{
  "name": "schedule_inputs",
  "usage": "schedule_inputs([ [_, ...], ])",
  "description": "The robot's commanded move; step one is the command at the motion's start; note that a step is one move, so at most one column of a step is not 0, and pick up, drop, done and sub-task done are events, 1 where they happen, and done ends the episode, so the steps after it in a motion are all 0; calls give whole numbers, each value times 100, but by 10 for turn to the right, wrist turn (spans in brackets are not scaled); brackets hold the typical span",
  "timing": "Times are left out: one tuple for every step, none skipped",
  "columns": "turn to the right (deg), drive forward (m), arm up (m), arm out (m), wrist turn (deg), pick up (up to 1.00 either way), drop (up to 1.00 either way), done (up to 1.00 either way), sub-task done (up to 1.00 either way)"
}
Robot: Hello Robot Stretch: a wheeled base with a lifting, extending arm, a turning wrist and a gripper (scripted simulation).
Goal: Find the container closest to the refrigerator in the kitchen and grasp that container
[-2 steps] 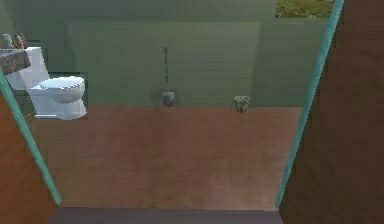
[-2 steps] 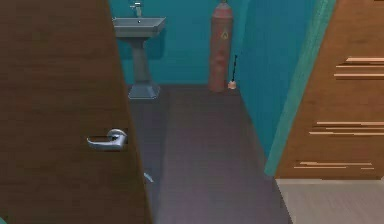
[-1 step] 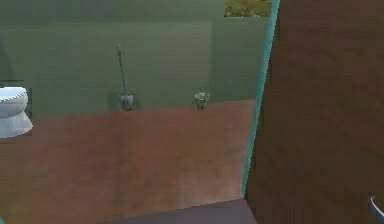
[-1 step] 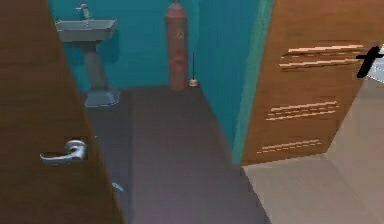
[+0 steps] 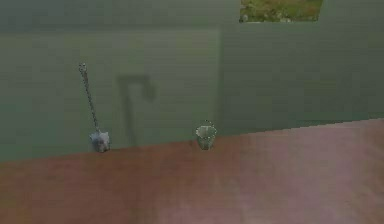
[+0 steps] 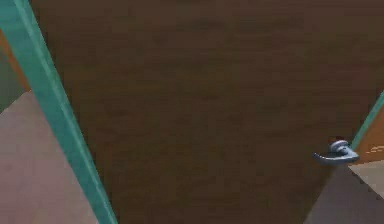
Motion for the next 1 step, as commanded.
schedule_inputs([
  [0, 30, 0, 0, 0, 0, 0, 0, 0],
])
